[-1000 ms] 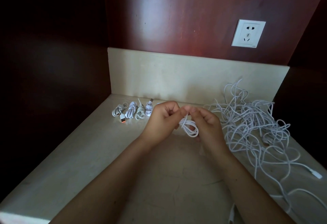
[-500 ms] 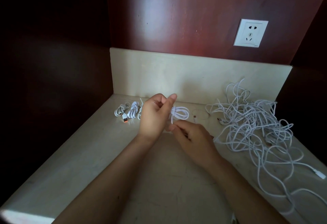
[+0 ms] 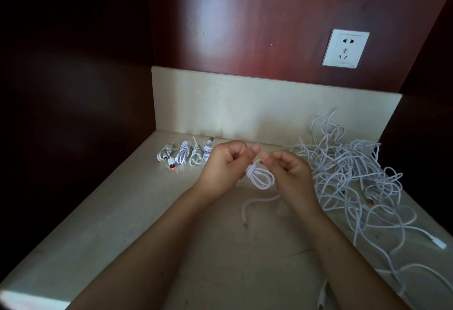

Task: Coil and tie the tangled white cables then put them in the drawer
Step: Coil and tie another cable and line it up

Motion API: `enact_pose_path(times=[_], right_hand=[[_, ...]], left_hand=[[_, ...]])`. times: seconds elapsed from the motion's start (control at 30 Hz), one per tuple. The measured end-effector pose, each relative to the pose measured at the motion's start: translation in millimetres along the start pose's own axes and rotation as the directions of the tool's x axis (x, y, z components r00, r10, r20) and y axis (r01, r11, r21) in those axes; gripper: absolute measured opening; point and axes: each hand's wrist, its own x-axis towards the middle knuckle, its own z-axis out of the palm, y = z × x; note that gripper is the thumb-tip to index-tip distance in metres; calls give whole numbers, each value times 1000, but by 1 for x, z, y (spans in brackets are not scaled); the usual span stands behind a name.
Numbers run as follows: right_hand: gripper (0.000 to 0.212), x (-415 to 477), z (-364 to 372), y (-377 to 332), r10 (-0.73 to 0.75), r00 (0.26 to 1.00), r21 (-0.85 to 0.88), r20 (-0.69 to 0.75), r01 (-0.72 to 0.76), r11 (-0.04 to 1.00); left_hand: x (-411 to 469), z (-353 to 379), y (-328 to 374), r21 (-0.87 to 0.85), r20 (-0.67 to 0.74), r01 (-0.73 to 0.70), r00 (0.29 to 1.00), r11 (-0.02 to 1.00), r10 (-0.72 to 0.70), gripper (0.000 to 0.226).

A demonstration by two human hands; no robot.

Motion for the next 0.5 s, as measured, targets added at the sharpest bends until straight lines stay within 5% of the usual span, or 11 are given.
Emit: enact_pose_path(times=[0.13,0.3,0.4,0.5], right_hand=[[22,-2,3,7,19,998,16,63,-20,1000],[23,-16,14,15,-52,983,-319,177,107,942],[40,-24,22,10,-91,934,-568,346,286,772],[36,-26,24,5,-163,898,-567,409,390,725]], left_hand=[[2,3,8,-127,-86,39,995,991,-50,44],[3,3,11,-186,-207,77,972,980,-116,41],[4,-1,7,-124,-289,118,946,985,-149,42],[5,-7,-2,143,-310,125,948,982,-75,43]])
